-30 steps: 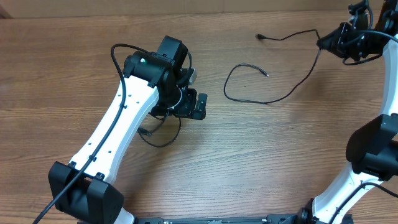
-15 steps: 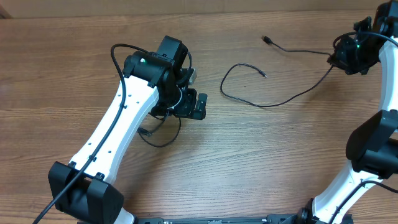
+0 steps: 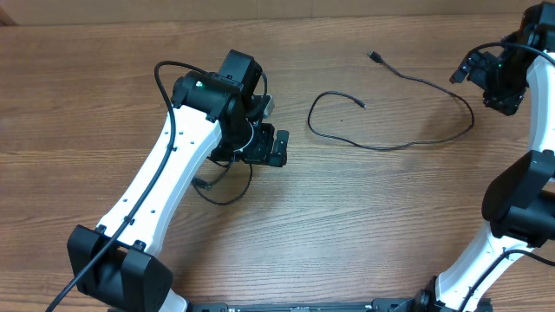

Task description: Untangle cables

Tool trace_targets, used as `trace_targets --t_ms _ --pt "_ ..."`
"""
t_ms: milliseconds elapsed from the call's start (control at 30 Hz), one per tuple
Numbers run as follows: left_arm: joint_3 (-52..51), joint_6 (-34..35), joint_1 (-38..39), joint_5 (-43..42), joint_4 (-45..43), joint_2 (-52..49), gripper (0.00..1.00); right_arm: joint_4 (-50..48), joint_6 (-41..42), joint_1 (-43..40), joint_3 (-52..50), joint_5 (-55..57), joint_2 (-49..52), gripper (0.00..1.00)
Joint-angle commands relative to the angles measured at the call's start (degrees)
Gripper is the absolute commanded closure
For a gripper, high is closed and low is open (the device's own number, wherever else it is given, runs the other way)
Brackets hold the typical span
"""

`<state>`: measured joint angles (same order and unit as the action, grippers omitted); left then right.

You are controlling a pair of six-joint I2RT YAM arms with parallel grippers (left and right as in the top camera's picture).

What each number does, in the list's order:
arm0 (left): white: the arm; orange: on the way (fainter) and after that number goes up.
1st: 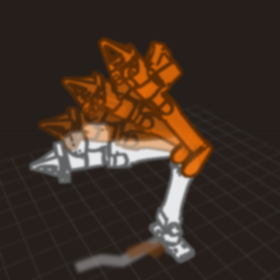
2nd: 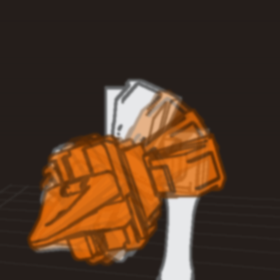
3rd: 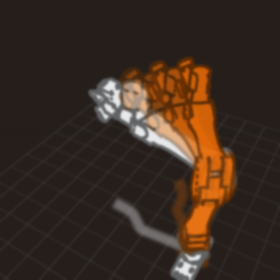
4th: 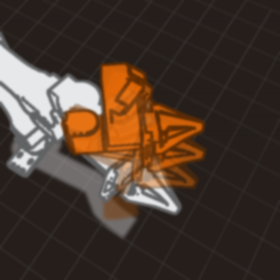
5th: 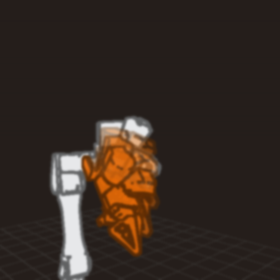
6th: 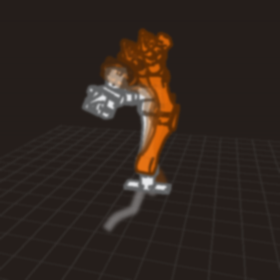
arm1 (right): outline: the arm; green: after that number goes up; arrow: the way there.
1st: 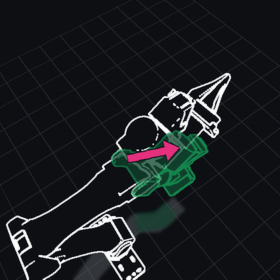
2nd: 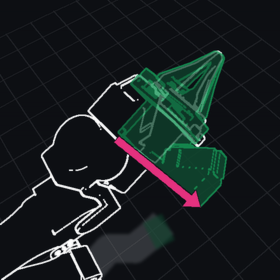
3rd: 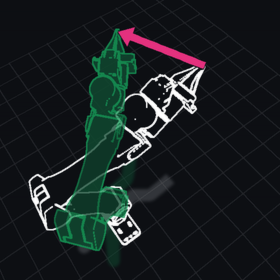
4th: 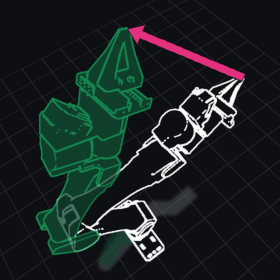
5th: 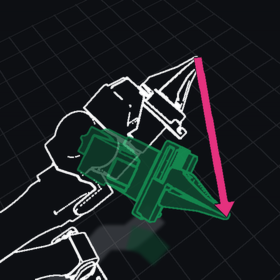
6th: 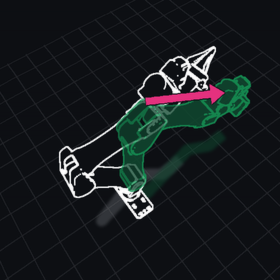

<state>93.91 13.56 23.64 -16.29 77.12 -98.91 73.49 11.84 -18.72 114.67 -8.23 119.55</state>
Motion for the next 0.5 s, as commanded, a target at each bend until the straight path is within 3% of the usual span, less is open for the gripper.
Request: trace_targets --t_ms 0,467 --pt "0.63 0.79 0.13 0.22 -0.02 -0.17 0.0 -0.68 0.42 0.24 -0.74 -1.84 0.13 0.03" --pt "0.63 0.81 0.13 0.2 -0.02 -0.17 0.0 -8.61 0.87 7.52 -11.69 -4.92 0.17 0.0"
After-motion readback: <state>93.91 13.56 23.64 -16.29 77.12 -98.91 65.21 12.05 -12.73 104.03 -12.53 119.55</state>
